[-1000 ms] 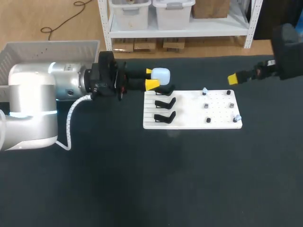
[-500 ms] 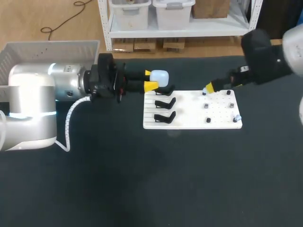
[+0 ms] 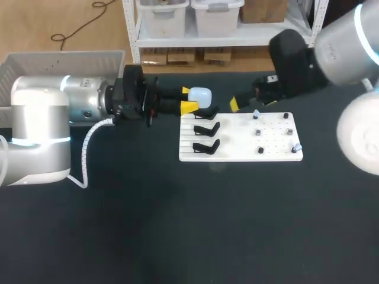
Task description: Pick up each earbud case from the left stands, insert the matching earbuds, close the lid, and place the case in the box.
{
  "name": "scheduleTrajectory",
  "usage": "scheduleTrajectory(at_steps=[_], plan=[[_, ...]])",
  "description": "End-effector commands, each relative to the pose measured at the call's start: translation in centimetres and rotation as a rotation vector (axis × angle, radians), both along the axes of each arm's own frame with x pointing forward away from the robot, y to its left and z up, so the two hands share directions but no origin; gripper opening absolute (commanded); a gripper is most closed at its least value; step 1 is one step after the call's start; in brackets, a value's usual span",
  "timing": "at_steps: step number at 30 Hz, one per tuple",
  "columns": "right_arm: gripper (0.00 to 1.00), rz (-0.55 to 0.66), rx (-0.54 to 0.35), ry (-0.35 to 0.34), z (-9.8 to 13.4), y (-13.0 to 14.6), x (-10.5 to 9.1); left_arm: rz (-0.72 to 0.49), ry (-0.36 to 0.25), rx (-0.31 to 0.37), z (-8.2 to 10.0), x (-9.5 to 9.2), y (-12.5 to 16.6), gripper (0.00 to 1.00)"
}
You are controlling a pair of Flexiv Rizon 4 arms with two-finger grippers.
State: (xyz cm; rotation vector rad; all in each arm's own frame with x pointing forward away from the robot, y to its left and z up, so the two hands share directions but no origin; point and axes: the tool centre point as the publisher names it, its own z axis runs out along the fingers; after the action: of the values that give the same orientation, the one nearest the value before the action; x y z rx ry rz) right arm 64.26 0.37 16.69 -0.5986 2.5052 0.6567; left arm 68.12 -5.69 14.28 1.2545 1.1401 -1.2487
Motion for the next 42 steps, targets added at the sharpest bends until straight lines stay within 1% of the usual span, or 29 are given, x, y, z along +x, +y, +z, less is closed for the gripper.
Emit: scheduleTrajectory(at_steps=[1,5,14,23,42], plan=[[1.0,0.034,0.001,0.022,-0.2,1.8,1.2,-0.003,0.0,-0.001,-0.1,0.1,0.0,0.0],[1.0,0.052,-0.003,0.025,-0.2,2.9,1.5,-0.003,0.0,-0.001,-0.1,0.1,0.0,0.0],[1.0,0.08,-0.018,0.043,-0.8,4.3,2.0,-0.001,0.0,-0.002,-0.1,0.1,0.0,0.0],[1.0,0.093,-0.031,0.053,-1.2,4.9,2.2,0.009,0.024,-0.046,-0.3,0.1,0.0,0.0],[1.0,0.112,-0.052,0.075,-2.3,5.8,3.2,0.006,0.027,-0.05,-0.3,0.1,0.0,0.0]])
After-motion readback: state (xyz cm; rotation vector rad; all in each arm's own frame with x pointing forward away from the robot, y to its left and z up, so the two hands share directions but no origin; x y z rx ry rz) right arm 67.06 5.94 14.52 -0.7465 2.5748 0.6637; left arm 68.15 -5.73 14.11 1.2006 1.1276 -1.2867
